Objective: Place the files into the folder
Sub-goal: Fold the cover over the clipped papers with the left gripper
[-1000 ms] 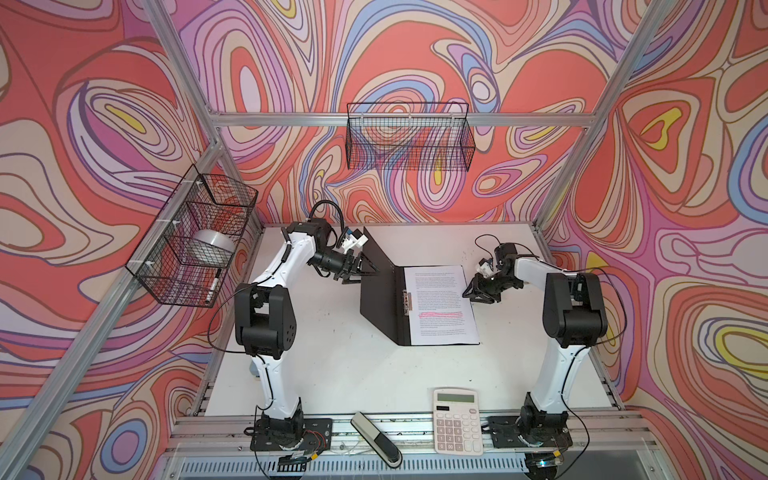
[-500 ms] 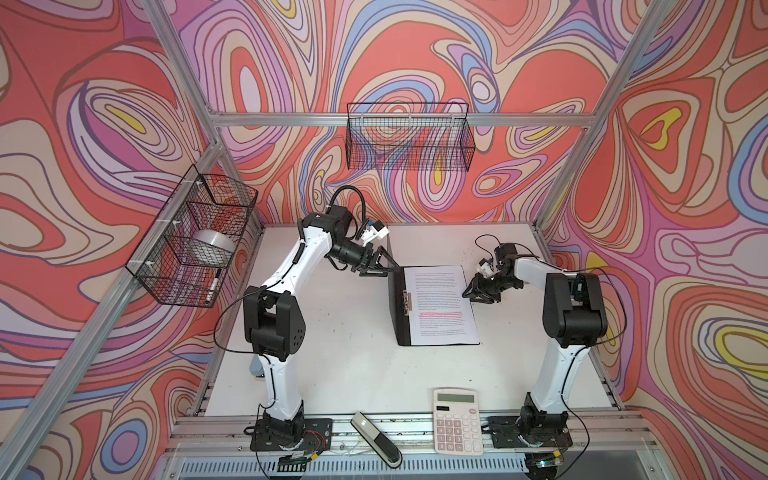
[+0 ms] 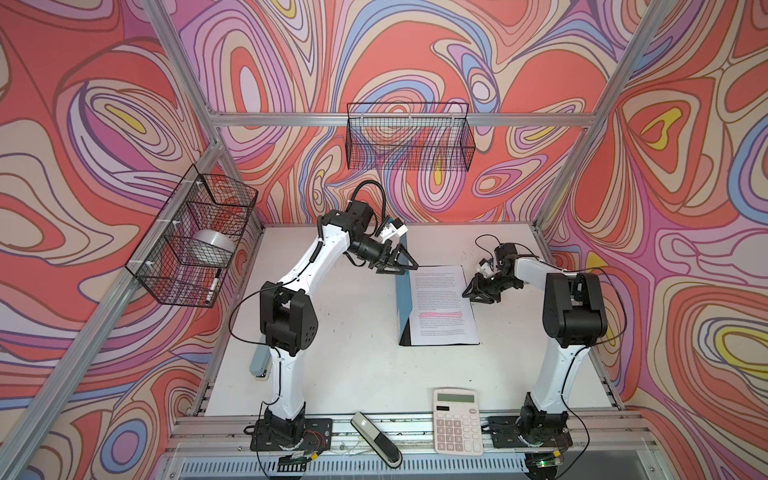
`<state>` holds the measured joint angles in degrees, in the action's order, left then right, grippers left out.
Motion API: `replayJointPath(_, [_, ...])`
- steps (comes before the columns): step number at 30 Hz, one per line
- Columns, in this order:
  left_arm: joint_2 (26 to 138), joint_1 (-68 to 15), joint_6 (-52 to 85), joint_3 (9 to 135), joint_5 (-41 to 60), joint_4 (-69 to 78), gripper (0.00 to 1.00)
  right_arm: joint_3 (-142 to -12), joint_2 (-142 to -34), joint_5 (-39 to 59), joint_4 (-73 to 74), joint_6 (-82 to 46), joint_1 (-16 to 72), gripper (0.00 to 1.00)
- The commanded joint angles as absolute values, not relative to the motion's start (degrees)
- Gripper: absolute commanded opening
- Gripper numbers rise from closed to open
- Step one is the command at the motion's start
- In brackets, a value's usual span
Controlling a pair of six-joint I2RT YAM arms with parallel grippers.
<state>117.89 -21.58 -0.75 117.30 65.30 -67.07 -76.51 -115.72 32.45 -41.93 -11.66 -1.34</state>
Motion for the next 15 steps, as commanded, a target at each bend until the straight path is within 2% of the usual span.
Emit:
replayJointPath(1, [120.23, -22.05, 0.85, 119.93, 64.81, -65.74, 0.85, -73.83, -119.2, 30.44, -44.38, -12.47, 0.0, 0.39])
replayJointPath(15, [124.19, -23.08, 1.33, 120.14, 62.27, -64.19, 0.85, -74.78, -120.46, 31.81, -42.47, -16.15, 6.9, 0.39])
